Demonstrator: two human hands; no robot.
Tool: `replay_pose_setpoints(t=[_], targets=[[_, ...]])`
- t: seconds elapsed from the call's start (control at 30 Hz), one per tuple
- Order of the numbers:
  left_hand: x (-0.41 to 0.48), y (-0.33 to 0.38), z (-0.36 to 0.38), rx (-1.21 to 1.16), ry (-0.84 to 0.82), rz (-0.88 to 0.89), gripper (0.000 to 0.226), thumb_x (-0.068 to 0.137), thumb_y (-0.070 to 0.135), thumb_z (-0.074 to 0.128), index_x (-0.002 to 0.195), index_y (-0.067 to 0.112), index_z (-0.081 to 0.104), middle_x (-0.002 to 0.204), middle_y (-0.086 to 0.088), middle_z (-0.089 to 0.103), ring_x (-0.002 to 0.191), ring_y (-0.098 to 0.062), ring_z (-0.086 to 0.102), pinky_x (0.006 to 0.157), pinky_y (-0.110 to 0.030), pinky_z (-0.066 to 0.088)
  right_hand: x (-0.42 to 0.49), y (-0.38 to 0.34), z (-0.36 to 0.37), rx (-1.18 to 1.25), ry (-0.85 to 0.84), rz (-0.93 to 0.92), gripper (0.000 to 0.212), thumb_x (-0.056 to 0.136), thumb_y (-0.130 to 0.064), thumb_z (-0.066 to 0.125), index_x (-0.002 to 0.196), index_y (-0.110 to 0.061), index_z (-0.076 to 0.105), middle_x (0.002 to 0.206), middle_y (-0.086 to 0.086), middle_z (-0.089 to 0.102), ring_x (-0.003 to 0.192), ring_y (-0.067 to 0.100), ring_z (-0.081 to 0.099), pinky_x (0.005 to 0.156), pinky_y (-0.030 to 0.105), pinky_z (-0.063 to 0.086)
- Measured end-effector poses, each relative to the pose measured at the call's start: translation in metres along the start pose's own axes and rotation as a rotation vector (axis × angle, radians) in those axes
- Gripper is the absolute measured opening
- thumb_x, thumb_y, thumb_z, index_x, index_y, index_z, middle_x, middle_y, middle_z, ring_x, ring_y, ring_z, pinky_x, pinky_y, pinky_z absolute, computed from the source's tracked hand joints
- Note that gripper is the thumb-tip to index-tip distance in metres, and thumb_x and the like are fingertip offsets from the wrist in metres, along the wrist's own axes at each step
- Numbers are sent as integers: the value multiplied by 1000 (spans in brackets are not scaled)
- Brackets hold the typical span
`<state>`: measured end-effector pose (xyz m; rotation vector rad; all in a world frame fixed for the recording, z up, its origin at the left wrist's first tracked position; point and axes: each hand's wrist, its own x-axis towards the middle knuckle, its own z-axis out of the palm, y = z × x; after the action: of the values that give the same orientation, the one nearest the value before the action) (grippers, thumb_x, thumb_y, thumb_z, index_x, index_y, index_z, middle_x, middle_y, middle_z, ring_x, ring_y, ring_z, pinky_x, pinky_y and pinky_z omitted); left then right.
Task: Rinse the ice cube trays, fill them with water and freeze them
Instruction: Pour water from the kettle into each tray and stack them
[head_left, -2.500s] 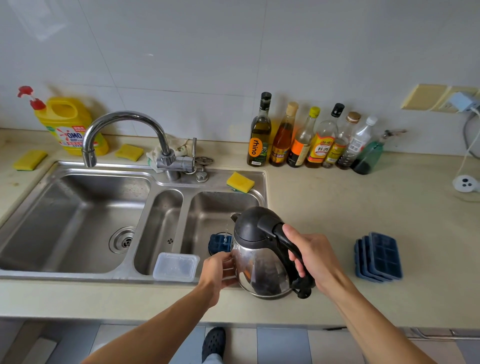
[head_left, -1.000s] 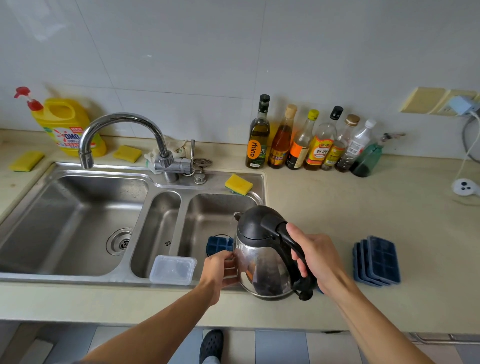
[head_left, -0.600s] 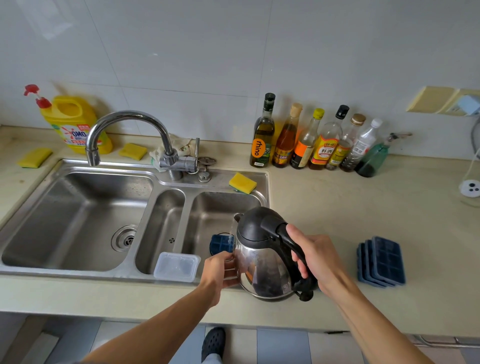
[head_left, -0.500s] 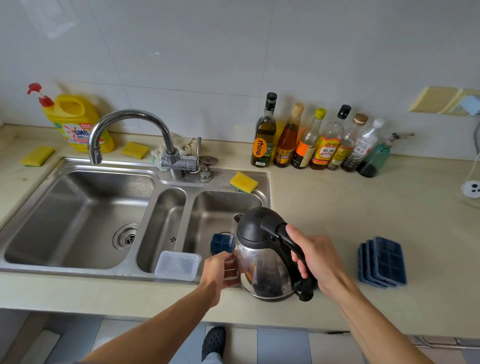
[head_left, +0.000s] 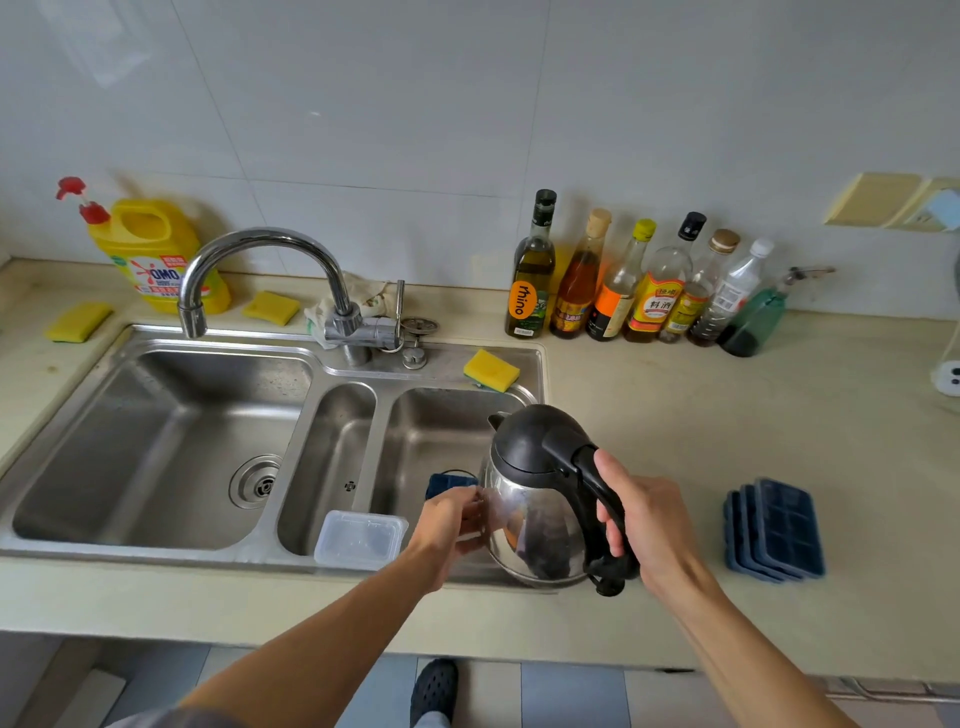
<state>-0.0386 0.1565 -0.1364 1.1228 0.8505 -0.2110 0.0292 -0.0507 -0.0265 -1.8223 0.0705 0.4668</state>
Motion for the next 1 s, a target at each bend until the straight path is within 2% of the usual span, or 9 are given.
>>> replay_pose_setpoints(t=[0.1,0.23,0.37,0.47,0.57,0.63,0.8,0.9,1.0], targets=[[13,21,7,81,-5,47,24,102,25,54,97,11,73,99,-14,76,86,-24,69,83,-39,58,10,7,-1,43,82,0,68,72,-77,62,47,-13,61,45,8,52,37,20,47,40,24,40],[23,62,14,222,50,241,16,103,19,57,98,16,72,102,-9,73,93,-21,66,83,-36,58,30,12,-2,117,196,21,66,75,-76,60,48,-15,62,45,8,53,36,20,47,39,22,42],[26,106,23,286,-129,363,20,104,14,54,107,19,73,105,-1,77,101,-13,71,85,-34,60,55,11,-3,151,253,32,64,76,-75,59,50,-17,66,49,9,56,40,18,50,50,30,46],[33,126,39,357,-271,375,23,104,12,53,110,24,72,104,7,78,100,-8,71,82,-24,59,76,8,-7,187,290,73,62,76,-74,59,50,-18,65,51,11,56,42,18,50,57,33,48],[51,137,53,470,-312,388,25,104,14,54,123,23,67,118,1,74,115,-20,67,103,-39,53,95,4,-11,160,303,67,58,76,-74,57,52,-21,66,53,6,59,44,15,53,52,29,50],[64,141,62,520,-329,398,29,103,14,55,130,22,63,121,4,72,116,-17,66,107,-42,50,105,2,-15,141,317,67,57,75,-74,55,52,-23,66,54,4,60,44,13,54,46,22,48],[89,149,85,615,-343,447,35,100,16,62,134,17,56,123,3,70,114,-16,65,108,-43,49,126,4,-26,140,329,68,55,75,-72,54,50,-23,63,54,3,59,44,9,54,45,19,48],[97,150,95,645,-342,478,39,99,13,63,137,12,53,126,2,68,114,-10,64,103,-33,51,135,12,-32,100,328,14,57,83,-68,52,51,-21,62,52,4,57,47,10,54,58,27,48],[102,150,101,659,-337,506,39,98,11,64,135,14,52,126,3,67,116,-5,62,101,-29,50,140,15,-36,89,342,-42,57,88,-65,53,56,-19,64,54,4,59,51,12,55,54,21,50]])
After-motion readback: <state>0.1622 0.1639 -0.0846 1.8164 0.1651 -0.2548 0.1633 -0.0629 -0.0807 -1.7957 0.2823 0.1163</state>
